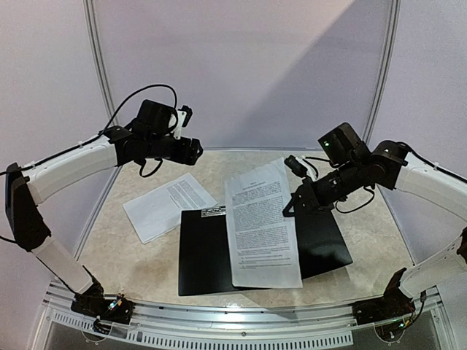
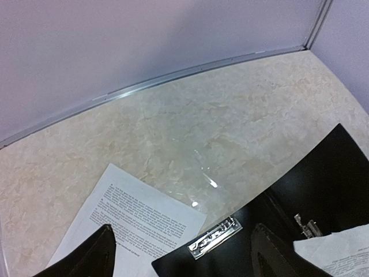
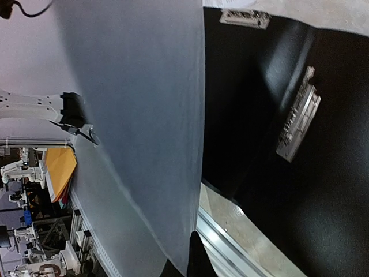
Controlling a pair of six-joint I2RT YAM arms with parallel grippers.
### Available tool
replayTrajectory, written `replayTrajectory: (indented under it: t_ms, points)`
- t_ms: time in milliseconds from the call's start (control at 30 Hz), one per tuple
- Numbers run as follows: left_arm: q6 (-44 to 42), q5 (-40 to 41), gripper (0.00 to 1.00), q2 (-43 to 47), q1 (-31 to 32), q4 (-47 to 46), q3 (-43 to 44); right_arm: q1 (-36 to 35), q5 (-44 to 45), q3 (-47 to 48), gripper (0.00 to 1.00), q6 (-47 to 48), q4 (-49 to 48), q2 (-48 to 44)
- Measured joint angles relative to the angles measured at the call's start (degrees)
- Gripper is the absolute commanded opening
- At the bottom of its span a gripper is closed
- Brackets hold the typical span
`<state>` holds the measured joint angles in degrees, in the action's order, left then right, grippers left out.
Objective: Put the files into the folder
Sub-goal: Place the file in the spring clip on the folder.
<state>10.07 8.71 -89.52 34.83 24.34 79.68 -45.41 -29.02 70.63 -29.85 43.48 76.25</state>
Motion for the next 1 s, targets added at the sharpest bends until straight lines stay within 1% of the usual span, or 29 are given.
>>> replayTrajectory:
  t_ms: [100,167,333,567,1000]
  points:
    - [0.0,1.2,0.81,0.5,-0.5,-0.6,-1.8,1.6,1.0,1.5,0.0,1.6,8.5,0.0]
    - [0.0,1.4,0.8,1.7,-1.5,-2.1,-4.7,3.7,3.3,1.6,0.0,3.1,13.4,0.2]
    - [-0.1,1.4,0.8,3.3,-3.4,-3.5,-9.5,8.9,10.7,1.5,0.0,7.3,20.7,4.0]
    - [0.9,-0.7,0.76,2.8,-3.6,-4.6,-9.8,9.9,21.6,1.5,0.0,11.1,24.2,11.0]
    - [1.1,-2.0,0.75,1.8,-3.6,-4.8,-9.8,12.2,34.1,3.3,0.0,12.8,24.7,13.8]
